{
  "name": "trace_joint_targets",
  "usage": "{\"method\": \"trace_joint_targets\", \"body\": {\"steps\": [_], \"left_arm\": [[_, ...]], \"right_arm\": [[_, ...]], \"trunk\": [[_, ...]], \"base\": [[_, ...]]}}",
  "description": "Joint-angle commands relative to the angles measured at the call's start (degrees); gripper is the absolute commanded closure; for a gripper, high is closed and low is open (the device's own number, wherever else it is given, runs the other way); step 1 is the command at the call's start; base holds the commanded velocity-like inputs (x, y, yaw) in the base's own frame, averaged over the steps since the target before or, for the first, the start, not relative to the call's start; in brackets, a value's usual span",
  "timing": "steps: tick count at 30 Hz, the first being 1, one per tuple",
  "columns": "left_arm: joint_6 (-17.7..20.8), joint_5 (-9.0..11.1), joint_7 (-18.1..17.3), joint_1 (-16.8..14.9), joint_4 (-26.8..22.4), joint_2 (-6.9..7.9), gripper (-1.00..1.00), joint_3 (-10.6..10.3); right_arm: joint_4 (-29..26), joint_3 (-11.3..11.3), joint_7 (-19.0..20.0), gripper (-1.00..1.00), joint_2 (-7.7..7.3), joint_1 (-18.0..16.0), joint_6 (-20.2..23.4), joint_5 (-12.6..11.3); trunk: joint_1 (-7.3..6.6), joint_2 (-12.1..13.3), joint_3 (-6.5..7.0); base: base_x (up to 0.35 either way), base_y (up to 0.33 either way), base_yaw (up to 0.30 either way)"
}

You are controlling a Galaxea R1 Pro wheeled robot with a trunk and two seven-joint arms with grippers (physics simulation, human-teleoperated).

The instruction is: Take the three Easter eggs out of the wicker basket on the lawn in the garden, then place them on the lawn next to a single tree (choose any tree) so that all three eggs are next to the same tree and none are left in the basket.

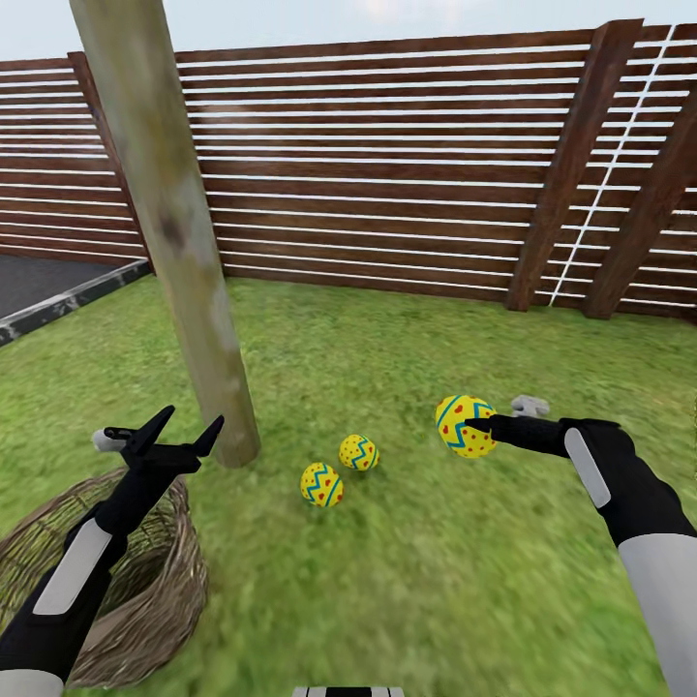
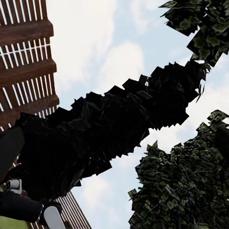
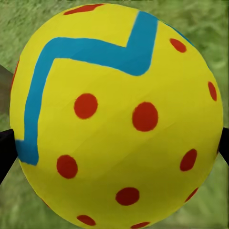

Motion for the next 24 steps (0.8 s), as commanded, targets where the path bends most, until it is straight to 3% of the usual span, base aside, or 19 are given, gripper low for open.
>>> {"method": "trace_joint_targets", "body": {"steps": [1, 8, 24], "left_arm": [[0.36, 0.28, 0.01, -0.02, 0.00, 0.02, -1.00, -0.01], [0.36, 0.28, 0.01, -0.02, 0.00, 0.02, -1.00, 0.01], [0.36, 0.28, 0.01, -0.02, 0.00, 0.02, -1.00, -0.02]], "right_arm": [[-0.08, -0.10, 0.21, 1.00, 0.01, -0.03, 0.26, 0.11], [-0.41, 0.15, 0.30, 1.00, 0.14, -0.03, 0.26, 0.90], [0.04, -0.01, 0.30, 1.00, 0.19, -0.03, 0.19, 0.91]], "trunk": [[-0.01, -0.02, -0.05], [-0.01, -0.02, -0.04], [-0.01, -0.02, -0.04]], "base": [[0.000, 0.000, -0.010], [0.000, 0.000, -0.041], [0.000, 0.000, -0.278]]}}
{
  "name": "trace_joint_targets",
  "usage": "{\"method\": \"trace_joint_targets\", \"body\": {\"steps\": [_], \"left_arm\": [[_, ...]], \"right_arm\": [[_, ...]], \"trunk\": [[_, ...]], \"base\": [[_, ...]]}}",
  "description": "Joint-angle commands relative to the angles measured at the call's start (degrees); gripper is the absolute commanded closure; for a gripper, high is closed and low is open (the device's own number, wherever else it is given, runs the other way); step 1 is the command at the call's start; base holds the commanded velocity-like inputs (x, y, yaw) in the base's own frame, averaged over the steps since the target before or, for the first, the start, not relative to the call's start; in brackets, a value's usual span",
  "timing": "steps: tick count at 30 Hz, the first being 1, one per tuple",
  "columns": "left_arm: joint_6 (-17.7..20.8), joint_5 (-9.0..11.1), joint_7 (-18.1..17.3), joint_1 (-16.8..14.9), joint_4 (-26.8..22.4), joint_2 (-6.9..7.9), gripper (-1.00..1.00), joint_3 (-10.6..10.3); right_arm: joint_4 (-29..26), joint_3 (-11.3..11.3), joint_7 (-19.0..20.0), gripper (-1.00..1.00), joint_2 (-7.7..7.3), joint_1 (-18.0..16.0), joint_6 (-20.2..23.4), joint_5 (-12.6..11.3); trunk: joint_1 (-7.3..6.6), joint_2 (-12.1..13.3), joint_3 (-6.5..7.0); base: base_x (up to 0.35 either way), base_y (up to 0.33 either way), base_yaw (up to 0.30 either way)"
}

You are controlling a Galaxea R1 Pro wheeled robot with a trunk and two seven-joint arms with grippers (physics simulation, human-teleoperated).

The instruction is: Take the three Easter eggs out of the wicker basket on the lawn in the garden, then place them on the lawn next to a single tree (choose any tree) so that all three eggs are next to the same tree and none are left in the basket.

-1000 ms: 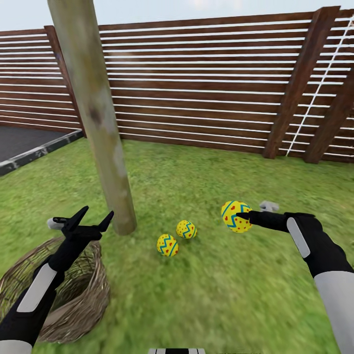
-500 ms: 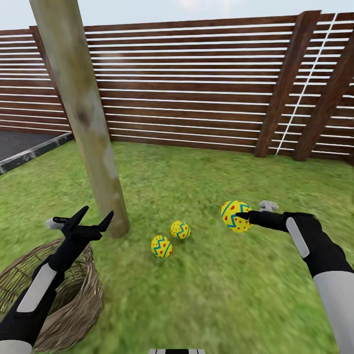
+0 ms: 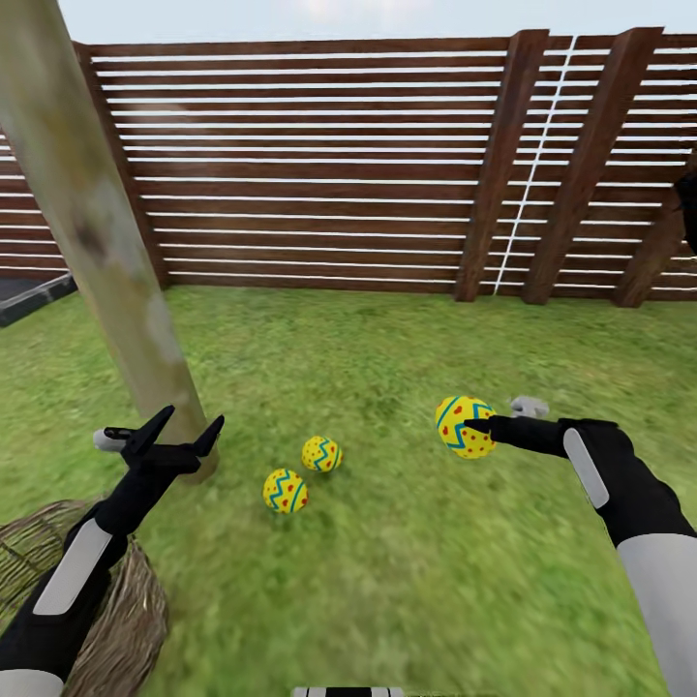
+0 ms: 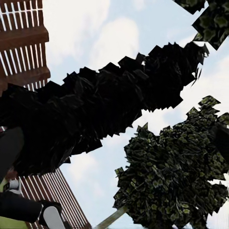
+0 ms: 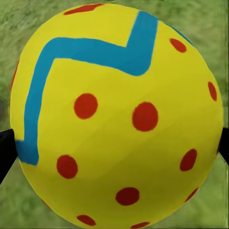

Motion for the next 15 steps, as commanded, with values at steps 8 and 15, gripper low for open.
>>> {"method": "trace_joint_targets", "body": {"steps": [8, 15], "left_arm": [[0.35, 0.28, 0.01, -0.01, -0.01, 0.02, -1.00, -0.02], [0.37, 0.28, 0.01, -0.01, -0.01, 0.02, -1.00, -0.02]], "right_arm": [[0.19, -0.09, 0.21, 1.00, 0.02, -0.05, 0.26, 0.11], [0.40, -0.09, 0.21, 1.00, 0.02, -0.05, -0.45, 0.08]], "trunk": [[-0.01, -0.02, -0.05], [-0.01, -0.02, -0.05]], "base": [[0.000, 0.000, -0.283], [0.000, 0.000, -0.283]]}}
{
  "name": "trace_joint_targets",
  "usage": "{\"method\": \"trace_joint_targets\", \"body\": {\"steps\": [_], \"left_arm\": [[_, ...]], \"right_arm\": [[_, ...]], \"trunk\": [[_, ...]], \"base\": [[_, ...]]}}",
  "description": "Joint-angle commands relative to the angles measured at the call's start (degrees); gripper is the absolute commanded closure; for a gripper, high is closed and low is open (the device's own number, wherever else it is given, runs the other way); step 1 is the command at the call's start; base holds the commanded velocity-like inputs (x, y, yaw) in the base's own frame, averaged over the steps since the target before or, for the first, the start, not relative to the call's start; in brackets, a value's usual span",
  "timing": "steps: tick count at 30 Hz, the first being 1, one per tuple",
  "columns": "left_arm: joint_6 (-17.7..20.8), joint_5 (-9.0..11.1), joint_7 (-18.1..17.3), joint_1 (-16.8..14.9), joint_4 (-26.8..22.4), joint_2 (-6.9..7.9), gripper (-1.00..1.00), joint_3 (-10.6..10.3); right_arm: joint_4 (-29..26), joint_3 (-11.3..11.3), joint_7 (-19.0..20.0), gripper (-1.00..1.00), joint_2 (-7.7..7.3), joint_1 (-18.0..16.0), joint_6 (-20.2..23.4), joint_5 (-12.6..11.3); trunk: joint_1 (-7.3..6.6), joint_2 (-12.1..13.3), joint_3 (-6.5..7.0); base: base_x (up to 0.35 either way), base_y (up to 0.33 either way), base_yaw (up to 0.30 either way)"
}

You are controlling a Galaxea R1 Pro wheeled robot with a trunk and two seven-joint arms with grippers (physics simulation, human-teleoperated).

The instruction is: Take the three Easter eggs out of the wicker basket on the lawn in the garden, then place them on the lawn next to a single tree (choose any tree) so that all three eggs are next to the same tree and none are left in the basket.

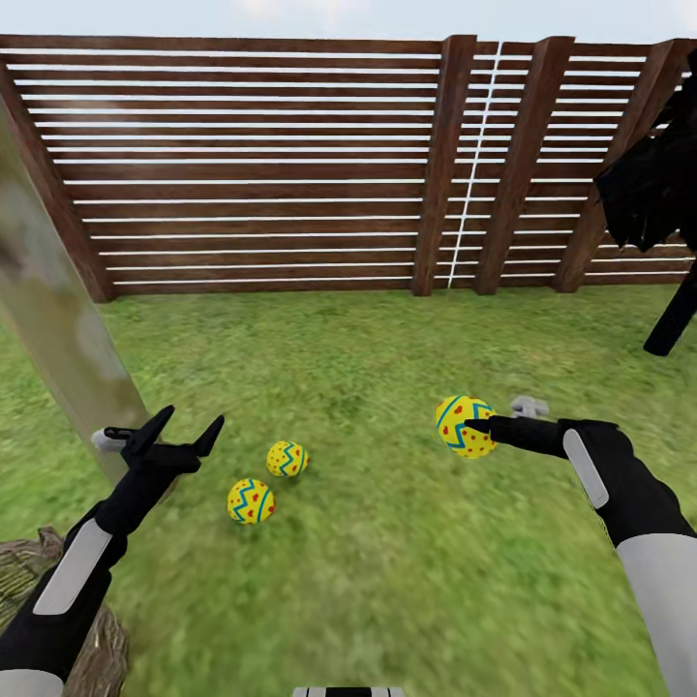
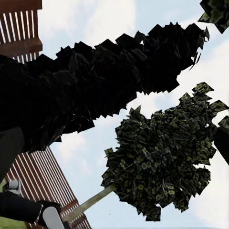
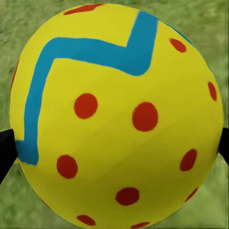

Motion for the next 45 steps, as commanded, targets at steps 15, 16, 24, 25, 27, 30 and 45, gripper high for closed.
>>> {"method": "trace_joint_targets", "body": {"steps": [15, 16, 24, 25, 27, 30, 45], "left_arm": [[0.34, 0.27, 0.01, -0.01, -0.01, 0.02, -1.00, -0.01], [0.28, 0.27, 0.01, -0.01, 0.04, 0.02, -1.00, 0.04], [0.23, 0.27, 0.01, -0.01, 0.07, -0.02, -1.00, -0.07], [0.24, 0.27, 0.01, -0.01, 0.03, 0.00, -1.00, -0.07], [0.25, 0.27, 0.01, -0.01, 0.00, 0.00, -1.00, -0.08], [0.25, 0.27, 0.01, -0.01, -0.01, 0.00, -1.00, -0.09], [0.16, 0.27, 0.01, -0.01, 0.15, 0.02, -1.00, -2.30]], "right_arm": [[2.10, 0.01, 0.11, 1.00, 1.41, -0.04, -3.45, 0.08], [3.89, 0.73, 0.10, 1.00, 3.14, -0.04, -4.76, 1.62], [10.98, 5.61, 0.19, 1.00, 11.30, -0.04, -11.03, 11.46], [11.03, 5.62, 0.19, 1.00, 11.33, -0.04, -11.05, 11.46], [11.04, 5.62, 0.19, 1.00, 11.35, -0.04, -11.06, 11.50], [11.08, 5.62, 0.19, 1.00, 11.36, -0.04, -11.06, 11.48], [11.14, 5.78, 0.19, 1.00, 11.36, -0.04, -11.13, 11.16]], "trunk": [[-0.01, -0.02, -0.05], [-0.01, -0.02, -0.05], [-0.09, 0.02, 0.62], [-0.11, 0.03, 0.84], [-0.17, 0.06, 1.28], [-0.24, 0.10, 1.95], [-0.53, 0.25, 4.08]], "base": [[0.000, 0.000, -0.282], [0.000, 0.000, -0.248], [0.000, 0.000, -0.034], [0.000, 0.000, 0.000], [0.000, 0.000, 0.000], [0.000, 0.000, 0.000], [0.000, 0.000, 0.000]]}}
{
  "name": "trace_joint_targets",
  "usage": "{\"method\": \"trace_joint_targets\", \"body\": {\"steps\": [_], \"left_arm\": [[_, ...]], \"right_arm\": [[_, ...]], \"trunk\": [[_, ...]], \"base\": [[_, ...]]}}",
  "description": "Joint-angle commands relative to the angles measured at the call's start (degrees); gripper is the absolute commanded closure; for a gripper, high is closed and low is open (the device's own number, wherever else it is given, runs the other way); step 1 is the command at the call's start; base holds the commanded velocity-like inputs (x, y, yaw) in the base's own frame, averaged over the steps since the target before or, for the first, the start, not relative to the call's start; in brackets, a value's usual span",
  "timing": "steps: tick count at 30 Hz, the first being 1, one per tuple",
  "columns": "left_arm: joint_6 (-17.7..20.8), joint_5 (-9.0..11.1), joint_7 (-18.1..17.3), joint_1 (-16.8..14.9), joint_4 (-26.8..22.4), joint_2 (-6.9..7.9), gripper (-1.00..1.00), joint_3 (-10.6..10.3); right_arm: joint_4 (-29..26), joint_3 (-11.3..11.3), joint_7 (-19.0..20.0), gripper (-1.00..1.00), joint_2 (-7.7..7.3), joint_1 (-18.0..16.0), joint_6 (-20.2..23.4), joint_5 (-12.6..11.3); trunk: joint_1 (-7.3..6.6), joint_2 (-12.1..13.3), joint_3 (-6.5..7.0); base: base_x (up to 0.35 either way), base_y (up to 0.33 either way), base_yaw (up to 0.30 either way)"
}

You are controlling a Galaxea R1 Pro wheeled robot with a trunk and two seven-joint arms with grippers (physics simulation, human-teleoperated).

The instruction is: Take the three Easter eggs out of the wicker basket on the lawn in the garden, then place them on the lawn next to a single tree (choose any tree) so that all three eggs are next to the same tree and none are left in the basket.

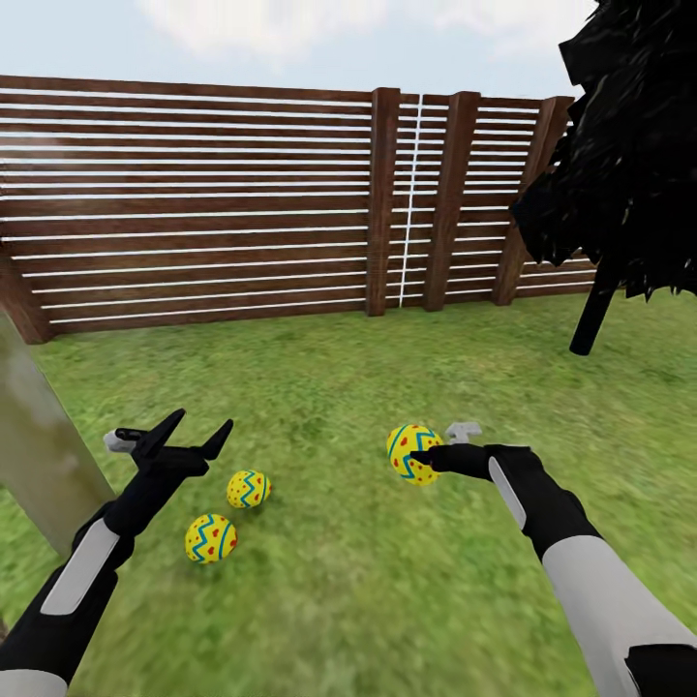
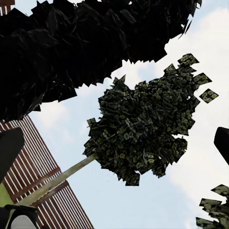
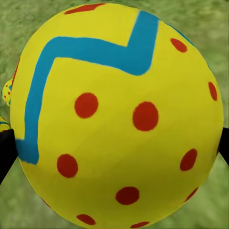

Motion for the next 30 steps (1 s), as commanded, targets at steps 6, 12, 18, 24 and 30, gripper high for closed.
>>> {"method": "trace_joint_targets", "body": {"steps": [6, 12, 18, 24, 30], "left_arm": [[0.10, 0.35, -0.02, -0.02, 0.53, 0.02, -1.00, 0.02], [0.09, 0.35, 0.01, -0.02, 0.53, 0.02, -1.00, -0.01], [0.09, 0.29, 0.01, -0.02, 0.58, -0.04, -1.00, -0.03], [0.09, 0.22, 0.03, -0.02, 0.61, -0.45, -1.00, -0.05], [0.09, 0.17, 1.31, -0.02, 0.56, -1.12, -1.00, -0.10]], "right_arm": [[1.29, 0.20, -0.28, 1.00, 0.11, -0.02, 0.42, -0.39], [1.69, 0.20, -0.28, 1.00, 0.11, -0.02, 0.35, -0.45], [2.70, 0.20, -0.28, 1.00, 0.11, -0.02, 0.34, -0.37], [3.73, 0.20, -0.30, 1.00, 0.11, 0.00, 0.34, -0.36], [3.77, 0.20, -0.32, 1.00, 0.16, -0.01, 0.34, -0.37]], "trunk": [[-0.01, -0.02, -0.59], [-0.01, -0.02, -1.13], [-0.01, -0.02, -1.68], [-0.01, -0.02, -2.22], [-0.01, -0.02, -2.76]], "base": [[0.000, 0.000, 0.000], [0.000, 0.000, 0.000], [0.000, 0.000, 0.000], [0.000, 0.000, 0.000], [0.041, 0.000, 0.000]]}}
